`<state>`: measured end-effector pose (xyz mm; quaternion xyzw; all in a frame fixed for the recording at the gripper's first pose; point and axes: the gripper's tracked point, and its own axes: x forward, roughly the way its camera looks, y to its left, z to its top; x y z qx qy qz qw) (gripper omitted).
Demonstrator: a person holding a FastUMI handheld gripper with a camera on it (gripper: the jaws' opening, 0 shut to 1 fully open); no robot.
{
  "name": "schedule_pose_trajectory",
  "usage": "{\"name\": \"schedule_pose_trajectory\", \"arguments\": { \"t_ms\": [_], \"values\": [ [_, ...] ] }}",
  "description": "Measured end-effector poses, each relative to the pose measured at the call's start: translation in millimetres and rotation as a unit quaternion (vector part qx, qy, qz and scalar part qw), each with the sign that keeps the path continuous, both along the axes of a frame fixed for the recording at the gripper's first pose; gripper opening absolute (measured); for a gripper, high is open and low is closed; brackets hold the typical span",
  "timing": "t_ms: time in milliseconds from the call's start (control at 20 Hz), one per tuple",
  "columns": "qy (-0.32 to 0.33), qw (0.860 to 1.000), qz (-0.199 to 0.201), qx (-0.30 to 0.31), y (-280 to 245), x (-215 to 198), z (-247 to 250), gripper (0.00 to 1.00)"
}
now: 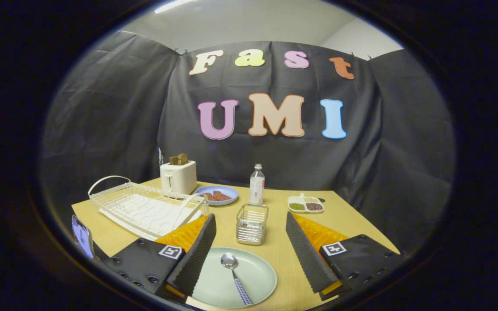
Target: Take the plate from the dish rack, then take the spoon from the basket and place it into the plate.
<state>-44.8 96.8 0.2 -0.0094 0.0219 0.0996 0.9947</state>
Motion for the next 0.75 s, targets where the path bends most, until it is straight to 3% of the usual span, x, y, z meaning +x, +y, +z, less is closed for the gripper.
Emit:
{"name": "schedule_pose_trajectory", "arguments": {
  "t_ms": [300, 750],
  "values": [
    [-0.044, 0.999, -0.016, -0.01, -4, -1, 21, 1.0],
    [-0.038, 0.998, -0.056, -0.009, -34, 0, 17, 1.0]
  ]
}}
